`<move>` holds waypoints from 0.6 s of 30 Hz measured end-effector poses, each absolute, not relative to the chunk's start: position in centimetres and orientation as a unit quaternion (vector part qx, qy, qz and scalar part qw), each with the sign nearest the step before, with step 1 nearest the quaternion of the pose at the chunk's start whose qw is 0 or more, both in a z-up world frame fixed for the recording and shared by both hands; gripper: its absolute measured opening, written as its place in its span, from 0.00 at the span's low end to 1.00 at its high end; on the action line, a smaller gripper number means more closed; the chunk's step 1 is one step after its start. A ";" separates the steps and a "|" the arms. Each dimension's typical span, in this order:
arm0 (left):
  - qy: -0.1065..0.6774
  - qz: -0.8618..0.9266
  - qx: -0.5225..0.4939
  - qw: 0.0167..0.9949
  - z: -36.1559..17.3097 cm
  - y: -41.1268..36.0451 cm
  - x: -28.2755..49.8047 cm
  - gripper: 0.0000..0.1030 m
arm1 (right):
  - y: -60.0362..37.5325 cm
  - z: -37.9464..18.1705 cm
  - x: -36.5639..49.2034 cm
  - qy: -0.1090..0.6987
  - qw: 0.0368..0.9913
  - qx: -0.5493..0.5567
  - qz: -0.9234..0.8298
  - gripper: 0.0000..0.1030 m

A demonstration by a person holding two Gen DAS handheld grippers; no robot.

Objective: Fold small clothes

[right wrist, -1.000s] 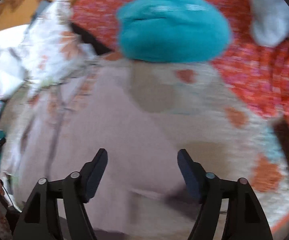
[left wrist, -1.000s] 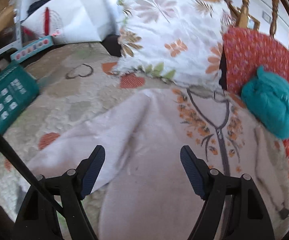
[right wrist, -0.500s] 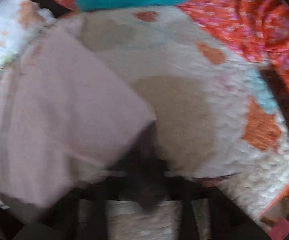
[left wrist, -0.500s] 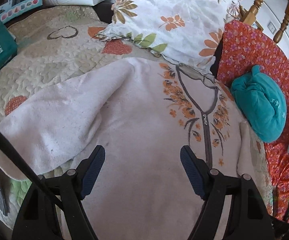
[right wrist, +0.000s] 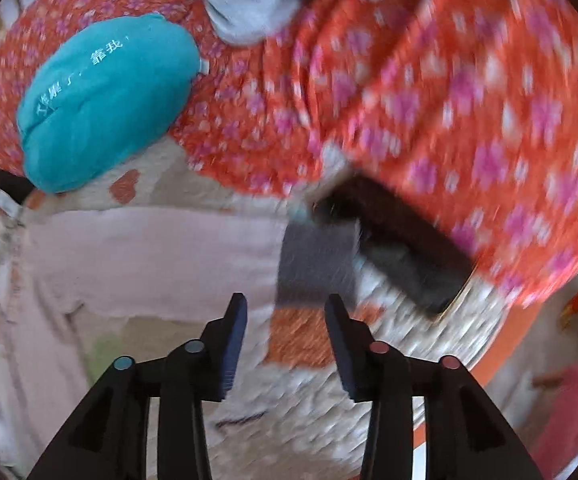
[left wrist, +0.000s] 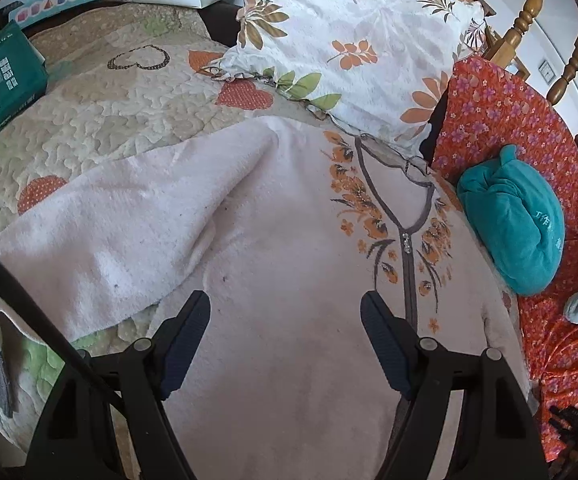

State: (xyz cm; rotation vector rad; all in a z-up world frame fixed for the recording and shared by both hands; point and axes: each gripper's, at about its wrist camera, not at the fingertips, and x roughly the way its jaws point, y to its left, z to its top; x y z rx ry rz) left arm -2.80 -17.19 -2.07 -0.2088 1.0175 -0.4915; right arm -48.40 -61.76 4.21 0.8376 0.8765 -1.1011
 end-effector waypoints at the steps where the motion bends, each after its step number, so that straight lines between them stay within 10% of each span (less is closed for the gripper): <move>1: 0.481 -0.232 -0.097 0.840 -2.2 -17.3 -2.9 0.74 | -61.8 3.5 -48.9 0.386 0.681 0.397 -0.480 0.46; 11: 0.474 -0.229 -0.086 0.846 -2.1 -17.3 -2.3 0.74 | -65.4 -3.7 -51.1 0.235 0.629 0.557 -0.488 0.47; 12: 0.469 -0.227 -0.086 0.849 -1.7 -17.2 -2.0 0.74 | -66.1 -3.6 -50.5 0.240 0.633 0.547 -0.493 0.43; 14: 0.457 -0.224 -0.084 0.857 -0.6 -16.6 -1.0 0.74 | -67.4 -3.2 -48.9 0.275 0.636 0.515 -0.505 0.04; 18: 0.404 -0.189 -0.068 0.893 2.2 -13.5 0.9 0.74 | -67.9 0.8 -43.1 0.336 0.675 0.392 -0.527 0.05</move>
